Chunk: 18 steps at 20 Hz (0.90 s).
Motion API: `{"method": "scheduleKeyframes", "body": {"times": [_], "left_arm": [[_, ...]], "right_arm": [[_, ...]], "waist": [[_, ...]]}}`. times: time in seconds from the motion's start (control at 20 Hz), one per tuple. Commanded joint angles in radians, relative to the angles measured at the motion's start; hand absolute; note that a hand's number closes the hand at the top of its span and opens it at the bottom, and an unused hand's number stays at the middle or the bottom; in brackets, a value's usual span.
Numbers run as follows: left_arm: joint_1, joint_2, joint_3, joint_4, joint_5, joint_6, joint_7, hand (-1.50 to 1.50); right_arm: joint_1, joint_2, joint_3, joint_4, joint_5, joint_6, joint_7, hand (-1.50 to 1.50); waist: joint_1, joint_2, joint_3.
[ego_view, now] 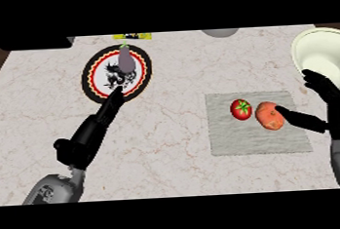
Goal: Pick the squash from the placemat and place it in the bowl
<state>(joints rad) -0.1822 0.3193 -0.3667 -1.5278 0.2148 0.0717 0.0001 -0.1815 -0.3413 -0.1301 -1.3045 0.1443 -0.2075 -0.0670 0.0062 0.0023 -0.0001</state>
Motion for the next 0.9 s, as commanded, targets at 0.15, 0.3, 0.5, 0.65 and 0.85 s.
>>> {"method": "scheduleKeyframes", "body": {"times": [0.15,0.3,0.5,0.65,0.85], "left_arm": [[-0.015,-0.012,0.007,-0.030,0.013,-0.013,0.038,0.00],[-0.018,-0.015,-0.002,-0.013,0.000,-0.018,0.023,0.00],[-0.018,-0.001,0.018,-0.023,0.028,-0.044,0.037,0.00],[-0.033,-0.035,0.005,-0.010,-0.004,-0.007,0.054,0.00],[0.020,-0.002,0.030,-0.035,-0.013,-0.036,0.028,0.00]], "right_arm": [[-0.116,-0.234,0.104,0.089,0.177,0.174,0.239,-1.50],[-0.132,-0.293,0.214,0.049,0.193,0.380,0.403,-1.50],[-0.241,-0.339,0.230,0.055,0.066,0.670,0.588,-1.50],[-0.315,-0.310,0.240,0.037,-0.013,0.796,0.754,-1.50],[-0.380,-0.248,0.225,0.040,-0.095,0.873,0.921,-1.50]], "waist": [[0.017,0.000,-0.002],[0.014,-0.002,-0.005],[0.019,-0.003,-0.004],[0.005,-0.004,-0.003],[0.000,-0.005,-0.001]]}}
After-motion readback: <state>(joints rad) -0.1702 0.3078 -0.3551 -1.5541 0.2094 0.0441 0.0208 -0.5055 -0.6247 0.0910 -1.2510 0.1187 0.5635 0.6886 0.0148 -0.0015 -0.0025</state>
